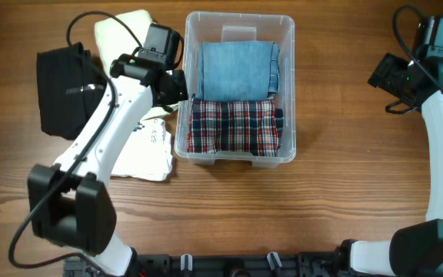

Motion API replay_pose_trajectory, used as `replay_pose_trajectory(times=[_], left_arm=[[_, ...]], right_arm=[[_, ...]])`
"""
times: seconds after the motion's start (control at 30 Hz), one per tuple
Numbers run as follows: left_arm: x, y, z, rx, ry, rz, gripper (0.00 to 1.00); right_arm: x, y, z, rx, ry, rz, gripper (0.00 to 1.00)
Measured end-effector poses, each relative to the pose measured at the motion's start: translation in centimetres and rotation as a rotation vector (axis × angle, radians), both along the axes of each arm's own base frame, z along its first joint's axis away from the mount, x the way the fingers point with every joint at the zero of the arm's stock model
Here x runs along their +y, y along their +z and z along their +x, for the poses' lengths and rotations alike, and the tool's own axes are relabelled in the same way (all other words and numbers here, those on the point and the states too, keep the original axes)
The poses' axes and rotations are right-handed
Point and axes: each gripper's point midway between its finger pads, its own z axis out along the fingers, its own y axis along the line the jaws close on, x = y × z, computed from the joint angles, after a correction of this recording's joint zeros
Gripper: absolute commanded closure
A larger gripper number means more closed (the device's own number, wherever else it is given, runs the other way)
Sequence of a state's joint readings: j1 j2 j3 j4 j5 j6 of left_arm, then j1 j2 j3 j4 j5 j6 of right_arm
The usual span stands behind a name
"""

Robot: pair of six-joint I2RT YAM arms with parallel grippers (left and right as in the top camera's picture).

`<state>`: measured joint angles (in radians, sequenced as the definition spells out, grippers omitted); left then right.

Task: Pack container

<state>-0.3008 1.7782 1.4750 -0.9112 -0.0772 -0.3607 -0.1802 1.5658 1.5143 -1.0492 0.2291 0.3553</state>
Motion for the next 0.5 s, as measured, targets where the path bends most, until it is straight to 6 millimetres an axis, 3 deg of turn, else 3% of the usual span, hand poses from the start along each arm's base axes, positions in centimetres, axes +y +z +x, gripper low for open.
replay_pose_trajectory(times=[0.13, 0.5], left_arm=[[-0.3, -1.9, 0.0, 0.049, -0.009, -0.003, 0.96], [-2.5, -1.7, 0.0, 0.049, -0.139, -0.095, 0.96]], right_arm=[[0.0, 0.0, 0.0, 0.000, 0.000, 0.000, 0.00], [0.0, 0.0, 0.0, 0.000, 0.000, 0.000, 0.00]])
